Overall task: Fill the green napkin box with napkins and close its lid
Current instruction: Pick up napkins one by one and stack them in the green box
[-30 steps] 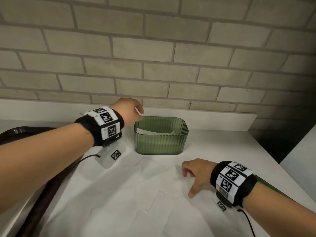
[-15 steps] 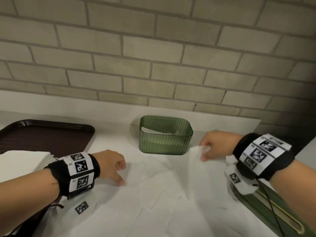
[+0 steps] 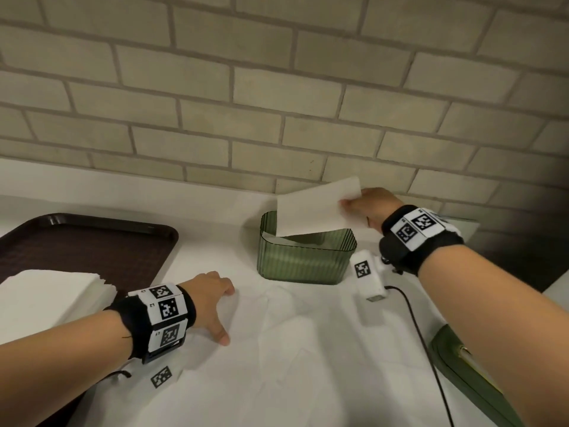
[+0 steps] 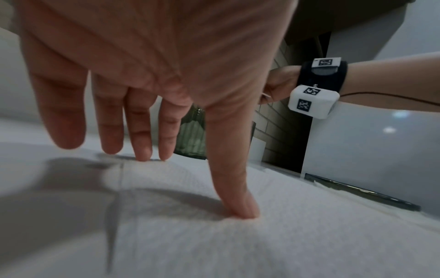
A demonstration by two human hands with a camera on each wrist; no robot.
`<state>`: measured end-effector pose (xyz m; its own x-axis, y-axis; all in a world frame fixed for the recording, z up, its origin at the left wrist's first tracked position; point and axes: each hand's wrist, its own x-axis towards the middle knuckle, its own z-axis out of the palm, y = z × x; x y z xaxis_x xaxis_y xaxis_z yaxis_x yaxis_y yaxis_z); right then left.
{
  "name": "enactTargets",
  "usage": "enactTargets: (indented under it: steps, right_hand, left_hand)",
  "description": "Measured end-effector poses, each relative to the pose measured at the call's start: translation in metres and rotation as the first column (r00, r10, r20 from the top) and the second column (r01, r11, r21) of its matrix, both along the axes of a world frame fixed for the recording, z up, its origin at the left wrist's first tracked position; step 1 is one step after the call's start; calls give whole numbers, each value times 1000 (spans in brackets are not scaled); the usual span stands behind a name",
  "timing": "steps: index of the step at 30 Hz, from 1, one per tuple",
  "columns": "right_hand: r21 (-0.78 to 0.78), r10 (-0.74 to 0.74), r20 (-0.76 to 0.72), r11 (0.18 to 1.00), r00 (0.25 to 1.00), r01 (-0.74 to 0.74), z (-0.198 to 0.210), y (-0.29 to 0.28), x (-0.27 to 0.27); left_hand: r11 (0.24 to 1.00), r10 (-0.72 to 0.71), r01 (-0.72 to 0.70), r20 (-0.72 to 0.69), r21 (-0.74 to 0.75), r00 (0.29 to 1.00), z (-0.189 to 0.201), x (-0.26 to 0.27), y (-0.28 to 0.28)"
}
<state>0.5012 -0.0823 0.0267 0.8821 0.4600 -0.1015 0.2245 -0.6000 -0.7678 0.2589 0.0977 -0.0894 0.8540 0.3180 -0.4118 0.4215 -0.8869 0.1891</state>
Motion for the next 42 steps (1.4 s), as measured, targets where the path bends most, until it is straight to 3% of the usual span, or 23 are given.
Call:
enactTargets:
  steps: [7,10,16,21,27,29,31,33,34,36,38,39,42]
  right_hand:
    - [-259,28,14,966,1000,-23,-29,27,0]
    - [-444,56,47,896,997,-30,-32,30,-10]
    - [-502,76,117,865,990,-7,-34,35,-16]
    - [-615,186,120,785,975,-74,-43,44,-16]
    - [-500,191,66,856,979,-133,-35,44,-7]
    - [-249,198,-53,947,979,-205,-39,46,6]
    - [48,194,-230,981,954,-188,-36,46,12]
    - [175,214,-347,971,913,-161,-34,46,11]
    - [166,207,-368,974,906,-156,-35,46,9]
    - [-29,194,-313,977,930,-213,-50,47,20]
    - [-259,166,-149,945,975,-201,-68,48,36]
    - [-345,152,-139,919,979,-192,-59,46,19]
    - [-664,233,8,728,972,-169,-57,41,1]
  left_hand:
    - [1000,18,-17,32,-25,999,-1,3,5]
    - [1000,13,-12,34,-23,999,-1,4,5]
    - [1000,-8,8,-2,13,1000,0,8,4]
    - [999,-15,15,-8,29,1000,3,13,3]
    - [998,-2,2,9,56,1000,2,13,3]
    - [998,4,-5,16,62,1000,1,13,4]
    - [998,8,-10,22,62,1000,0,13,4]
    - [998,13,-15,25,57,1000,0,13,3]
    - [998,15,-16,26,54,1000,0,13,3]
    - [999,19,-20,30,48,999,0,13,3]
    - [999,25,-26,37,46,999,0,13,3]
    - [999,27,-29,40,45,999,0,13,3]
    - [999,29,-31,44,44,999,-1,12,3]
